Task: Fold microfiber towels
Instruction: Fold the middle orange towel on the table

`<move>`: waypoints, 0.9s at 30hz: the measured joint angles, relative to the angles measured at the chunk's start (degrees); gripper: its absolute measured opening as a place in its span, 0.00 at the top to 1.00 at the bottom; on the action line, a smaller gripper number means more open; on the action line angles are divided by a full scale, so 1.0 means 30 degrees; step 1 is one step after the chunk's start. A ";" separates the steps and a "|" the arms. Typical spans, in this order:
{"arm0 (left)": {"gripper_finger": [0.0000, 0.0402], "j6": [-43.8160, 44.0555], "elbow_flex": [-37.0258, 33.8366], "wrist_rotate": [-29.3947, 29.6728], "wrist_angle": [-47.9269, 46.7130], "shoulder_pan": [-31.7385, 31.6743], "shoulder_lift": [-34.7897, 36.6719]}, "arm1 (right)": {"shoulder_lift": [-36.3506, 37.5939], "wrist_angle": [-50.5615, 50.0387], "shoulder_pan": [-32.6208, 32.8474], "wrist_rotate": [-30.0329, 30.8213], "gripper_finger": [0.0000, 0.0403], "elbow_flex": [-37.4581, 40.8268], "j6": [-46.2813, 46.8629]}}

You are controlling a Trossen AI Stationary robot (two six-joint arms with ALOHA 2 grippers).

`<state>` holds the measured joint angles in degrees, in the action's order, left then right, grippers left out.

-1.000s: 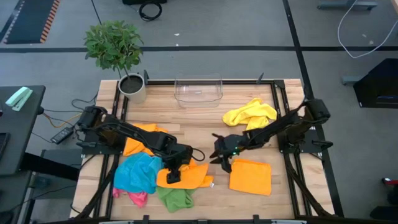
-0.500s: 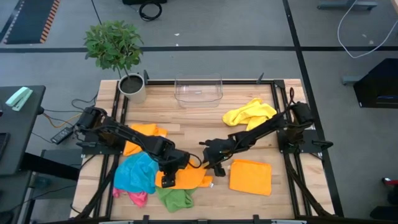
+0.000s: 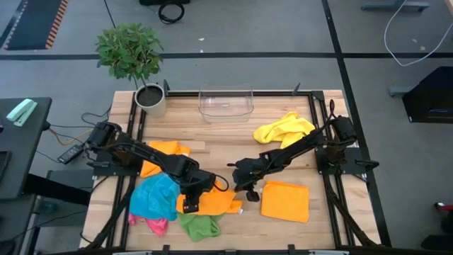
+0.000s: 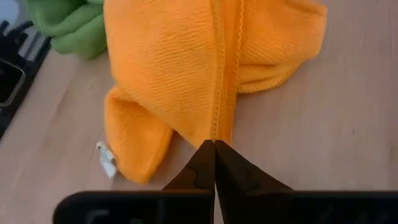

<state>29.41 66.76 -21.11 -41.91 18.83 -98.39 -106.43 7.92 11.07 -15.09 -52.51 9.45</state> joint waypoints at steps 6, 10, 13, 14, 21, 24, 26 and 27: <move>0.54 -0.0499 0.0000 0.1877 0.0112 -0.0037 0.1502 | 0.0314 -0.0340 0.0183 -0.0407 0.99 0.0004 0.1397; 0.54 -0.1557 0.0015 0.3078 0.0151 0.0345 0.2114 | 0.0906 -0.0575 0.0711 0.0014 0.99 0.0000 0.1779; 0.54 -0.2495 0.0007 0.3309 0.0299 0.0604 0.1915 | 0.1081 -0.0710 0.1058 0.0602 0.99 0.0000 0.1894; 0.54 -0.2665 0.0007 0.3305 0.0427 0.0660 0.1777 | 0.1093 -0.0697 0.1139 0.0766 0.99 0.0000 0.1930; 0.58 -0.3130 -0.0015 0.3349 0.0877 0.0632 0.1123 | 0.1093 -0.0787 0.1253 0.1270 0.99 0.0000 0.2505; 0.61 -0.3235 -0.0007 0.3316 0.1054 0.0633 0.1065 | 0.1093 -0.0817 0.1251 0.1592 1.00 0.0000 0.2805; 0.65 -0.3244 -0.0007 0.3316 0.1063 0.0647 0.1065 | 0.1093 -0.0840 0.1253 0.1638 1.00 0.0000 0.2850; 0.67 -0.3250 -0.0007 0.3316 0.1077 0.0647 0.1065 | 0.1093 -0.0868 0.1253 0.1655 1.00 0.0000 0.2857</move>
<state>19.66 66.74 -11.16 -38.67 20.78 -95.20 -103.15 5.32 14.83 -10.13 -52.51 18.02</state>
